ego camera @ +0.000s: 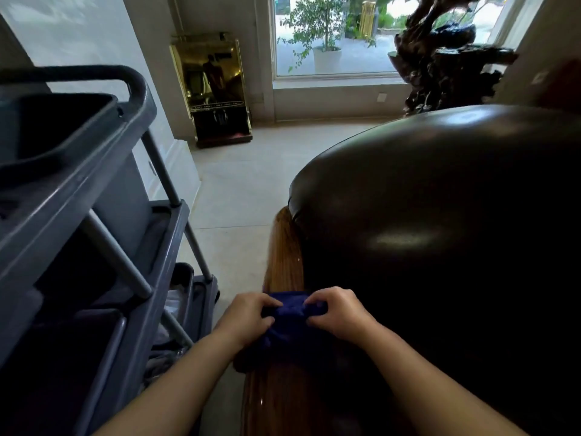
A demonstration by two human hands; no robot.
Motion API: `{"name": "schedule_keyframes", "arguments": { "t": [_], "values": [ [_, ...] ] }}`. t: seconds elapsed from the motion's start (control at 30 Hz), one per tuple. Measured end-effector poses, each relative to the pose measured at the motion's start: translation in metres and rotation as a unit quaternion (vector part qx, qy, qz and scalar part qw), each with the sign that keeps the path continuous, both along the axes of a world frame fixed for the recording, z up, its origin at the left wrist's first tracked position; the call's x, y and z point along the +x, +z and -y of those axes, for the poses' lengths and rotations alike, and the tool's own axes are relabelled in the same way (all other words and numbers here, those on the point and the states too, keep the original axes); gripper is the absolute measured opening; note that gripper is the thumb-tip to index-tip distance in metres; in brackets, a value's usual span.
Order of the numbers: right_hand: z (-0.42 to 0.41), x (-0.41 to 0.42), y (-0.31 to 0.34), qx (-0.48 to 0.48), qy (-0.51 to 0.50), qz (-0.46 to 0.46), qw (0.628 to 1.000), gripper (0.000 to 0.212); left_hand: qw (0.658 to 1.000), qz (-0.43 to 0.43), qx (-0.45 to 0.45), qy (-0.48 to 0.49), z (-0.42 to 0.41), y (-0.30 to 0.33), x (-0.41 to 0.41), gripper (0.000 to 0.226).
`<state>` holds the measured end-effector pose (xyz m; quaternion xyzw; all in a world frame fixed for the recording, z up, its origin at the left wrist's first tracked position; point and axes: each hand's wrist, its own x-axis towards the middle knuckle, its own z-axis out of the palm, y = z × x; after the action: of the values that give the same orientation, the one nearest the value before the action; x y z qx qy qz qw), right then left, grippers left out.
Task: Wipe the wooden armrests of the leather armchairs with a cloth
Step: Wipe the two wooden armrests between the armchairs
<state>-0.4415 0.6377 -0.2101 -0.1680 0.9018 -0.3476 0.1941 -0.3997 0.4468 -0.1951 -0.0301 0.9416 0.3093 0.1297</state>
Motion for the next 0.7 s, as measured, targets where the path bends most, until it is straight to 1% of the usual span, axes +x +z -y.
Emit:
{"name": "schedule_keyframes", "arguments": {
  "t": [0.07,0.2,0.37,0.47,0.53,0.63,0.7],
  "values": [
    [-0.012,0.004,0.034,0.002,0.01,0.019,1.0,0.029,1.0,0.001,0.009,-0.016,-0.008,0.031,0.005,0.035],
    [-0.051,0.019,0.128,0.004,0.011,0.008,1.0,0.029,0.998,-0.015,0.031,-0.053,-0.037,0.124,0.017,0.034],
    [-0.128,0.064,0.255,0.011,-0.007,0.019,1.0,0.028,0.99,0.017,0.061,-0.13,-0.104,0.245,0.044,0.028],
    [-0.191,0.102,0.318,0.005,-0.027,0.034,0.999,0.031,0.977,0.038,0.072,-0.197,-0.159,0.308,0.067,0.028],
    [-0.234,0.131,0.351,0.001,-0.038,0.037,0.999,0.032,0.973,0.033,0.065,-0.219,-0.2,0.339,0.085,0.029],
    [-0.301,0.181,0.39,0.002,-0.053,0.038,0.998,0.031,0.967,0.018,0.05,-0.25,-0.272,0.372,0.116,0.032],
    [-0.358,0.221,0.405,0.007,-0.072,0.033,0.997,0.031,0.961,0.013,0.056,-0.272,-0.331,0.385,0.144,0.033]
  ]
}}
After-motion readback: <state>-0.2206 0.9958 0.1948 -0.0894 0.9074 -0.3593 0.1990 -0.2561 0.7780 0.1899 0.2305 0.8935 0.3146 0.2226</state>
